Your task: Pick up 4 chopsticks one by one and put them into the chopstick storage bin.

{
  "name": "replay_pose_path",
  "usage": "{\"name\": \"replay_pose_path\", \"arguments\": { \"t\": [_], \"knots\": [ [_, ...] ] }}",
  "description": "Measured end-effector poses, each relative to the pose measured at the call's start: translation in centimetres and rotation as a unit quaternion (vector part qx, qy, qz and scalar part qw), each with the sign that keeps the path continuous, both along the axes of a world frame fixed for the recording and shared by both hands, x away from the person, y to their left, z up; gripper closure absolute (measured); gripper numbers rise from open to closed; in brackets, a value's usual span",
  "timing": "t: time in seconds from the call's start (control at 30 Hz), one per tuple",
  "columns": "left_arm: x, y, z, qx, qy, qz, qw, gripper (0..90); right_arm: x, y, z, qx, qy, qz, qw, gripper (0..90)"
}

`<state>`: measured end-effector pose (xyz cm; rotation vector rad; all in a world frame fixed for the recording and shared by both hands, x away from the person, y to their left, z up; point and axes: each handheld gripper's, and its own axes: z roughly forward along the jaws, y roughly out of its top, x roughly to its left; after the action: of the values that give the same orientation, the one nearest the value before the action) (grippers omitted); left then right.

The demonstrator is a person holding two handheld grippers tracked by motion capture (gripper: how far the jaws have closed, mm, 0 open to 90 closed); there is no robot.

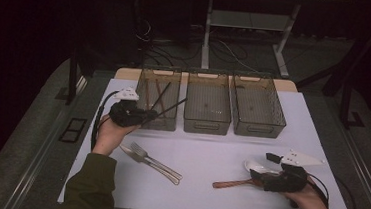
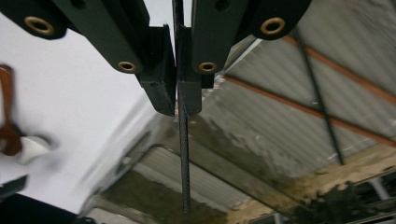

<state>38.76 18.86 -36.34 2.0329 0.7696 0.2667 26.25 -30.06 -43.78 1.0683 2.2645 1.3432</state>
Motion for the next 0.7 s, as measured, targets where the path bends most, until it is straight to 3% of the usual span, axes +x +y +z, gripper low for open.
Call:
{"name": "replay_pose_path", "arguments": {
  "t": [0.2,0.4,0.7],
  "knots": [
    [1.6,0.3,1.0,0.004,-0.001,0.032,0.9995,85.4,0.0,0.0,0.0,0.002,0.000,0.000,1.0000,11.9],
    [3.4,-0.1,1.9,0.024,0.000,0.059,0.9980,85.4,0.0,0.0,0.0,0.003,0.002,-0.001,1.0000,11.9],
    [6.6,-0.6,2.2,0.043,0.007,0.102,0.9938,85.4,0.0,-0.1,0.0,0.005,0.002,-0.002,1.0000,11.9]
  ]
}}
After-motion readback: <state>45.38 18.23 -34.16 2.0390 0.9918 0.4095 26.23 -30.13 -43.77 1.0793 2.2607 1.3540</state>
